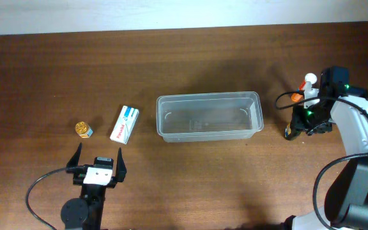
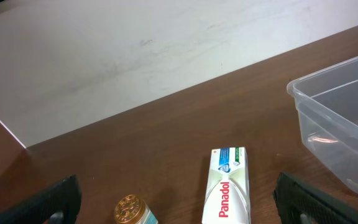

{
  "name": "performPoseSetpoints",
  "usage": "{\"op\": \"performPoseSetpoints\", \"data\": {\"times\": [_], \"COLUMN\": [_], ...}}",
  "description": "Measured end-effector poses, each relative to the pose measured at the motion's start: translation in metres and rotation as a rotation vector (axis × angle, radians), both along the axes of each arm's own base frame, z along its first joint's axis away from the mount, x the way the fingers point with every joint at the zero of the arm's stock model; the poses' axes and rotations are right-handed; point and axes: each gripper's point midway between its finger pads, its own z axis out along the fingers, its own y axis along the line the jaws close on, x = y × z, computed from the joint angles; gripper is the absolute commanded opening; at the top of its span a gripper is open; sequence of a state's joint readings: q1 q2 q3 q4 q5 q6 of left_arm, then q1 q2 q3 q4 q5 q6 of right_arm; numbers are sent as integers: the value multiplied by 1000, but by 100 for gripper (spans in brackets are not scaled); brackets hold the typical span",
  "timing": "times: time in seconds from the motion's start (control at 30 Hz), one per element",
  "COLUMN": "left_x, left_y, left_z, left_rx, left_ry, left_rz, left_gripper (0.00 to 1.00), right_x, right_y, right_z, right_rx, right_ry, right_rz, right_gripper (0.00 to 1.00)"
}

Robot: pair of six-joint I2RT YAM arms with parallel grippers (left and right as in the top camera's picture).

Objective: Pack container
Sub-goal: 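Lower the right gripper and close it on the brown bottle, then lift the brown bottle and carry it over the container's right end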

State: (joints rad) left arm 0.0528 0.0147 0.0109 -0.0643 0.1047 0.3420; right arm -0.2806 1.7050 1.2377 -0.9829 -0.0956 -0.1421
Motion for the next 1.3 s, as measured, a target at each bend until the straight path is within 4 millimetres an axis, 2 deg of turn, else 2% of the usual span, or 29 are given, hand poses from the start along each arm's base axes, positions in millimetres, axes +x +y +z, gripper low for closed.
{"op": "performPoseSetpoints", "data": {"times": [0.17, 0.37, 0.53, 0.63, 0.87, 1.0, 1.13, 1.3], "left_x": [0, 0, 0, 0, 0, 0, 0, 0], "left_y": [0, 0, 0, 0, 0, 0, 0, 0], "left_z": [0, 0, 0, 0, 0, 0, 0, 0], "left_rx": [0, 0, 0, 0, 0, 0, 0, 0], "left_ry": [0, 0, 0, 0, 0, 0, 0, 0], "left_rz": [0, 0, 0, 0, 0, 0, 0, 0], "left_gripper": [99, 99, 99, 99, 99, 99, 99, 99], "right_x": [1, 1, 1, 1, -16, -13, -7, 3], "right_y": [2, 2, 3, 3, 11, 11, 13, 24], "right_z": [-1, -1, -1, -1, 7, 31, 67, 120], "right_rx": [10, 13, 14, 20, 65, 67, 80, 130], "right_ry": [-1, -5, -5, -2, 90, 96, 71, -2], "right_rz": [8, 10, 10, 10, 9, 9, 11, 19], "right_gripper": [21, 21, 14, 13, 10, 10, 10, 11]}}
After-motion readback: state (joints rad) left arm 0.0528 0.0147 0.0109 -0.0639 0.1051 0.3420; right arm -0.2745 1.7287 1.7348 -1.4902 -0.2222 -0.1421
